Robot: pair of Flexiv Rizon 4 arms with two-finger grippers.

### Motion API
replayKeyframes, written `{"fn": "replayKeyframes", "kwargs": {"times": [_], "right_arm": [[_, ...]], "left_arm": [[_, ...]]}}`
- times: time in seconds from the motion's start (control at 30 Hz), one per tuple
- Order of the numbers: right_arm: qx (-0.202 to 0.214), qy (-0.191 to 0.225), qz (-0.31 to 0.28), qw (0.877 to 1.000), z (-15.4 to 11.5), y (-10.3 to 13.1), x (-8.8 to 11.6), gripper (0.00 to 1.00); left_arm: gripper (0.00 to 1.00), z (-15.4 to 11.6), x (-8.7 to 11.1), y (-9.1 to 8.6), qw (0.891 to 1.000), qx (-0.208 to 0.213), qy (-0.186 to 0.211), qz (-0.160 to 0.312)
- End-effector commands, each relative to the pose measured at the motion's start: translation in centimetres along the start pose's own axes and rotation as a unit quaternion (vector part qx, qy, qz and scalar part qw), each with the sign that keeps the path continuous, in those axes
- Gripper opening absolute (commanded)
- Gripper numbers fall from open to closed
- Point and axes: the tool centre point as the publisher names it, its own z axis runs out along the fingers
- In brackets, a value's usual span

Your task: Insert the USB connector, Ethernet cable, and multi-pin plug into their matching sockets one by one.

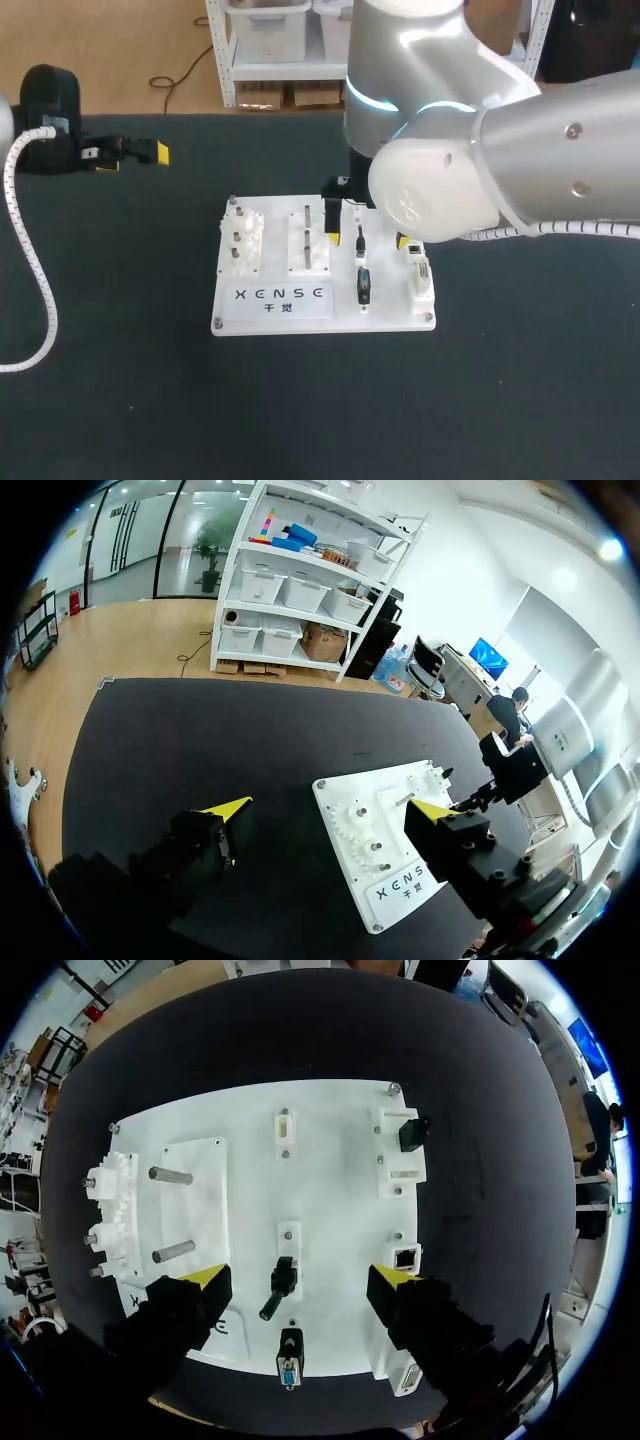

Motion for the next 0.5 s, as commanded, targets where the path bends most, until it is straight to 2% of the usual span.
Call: {"fn": "replayKeyframes", "kwargs": {"times": [0.03,0.2,0.4,0.5], "right_arm": [[0.001,0.003,0.0,1.0,0.17,0.18,-0.22,0.42],[0.0,0.003,0.0,1.0,0.17,0.23,-0.23,0.26],[0.004,0.005,0.0,1.0,0.33,0.27,-0.27,0.16],[0.005,0.006,0.0,1.0,0.47,0.26,-0.3,0.14]], "left_arm": [[1.0,0.0,0.0,0.0,1.0,0.0,0.0,0.0],[1.0,0.0,0.0,0.0,1.0,0.0,0.0,0.0],[1.0,0.0,0.0,0.0,1.0,0.0,0.0,0.0],[1.0,0.0,0.0,0.0,1.0,0.0,0.0,0.0]]}}
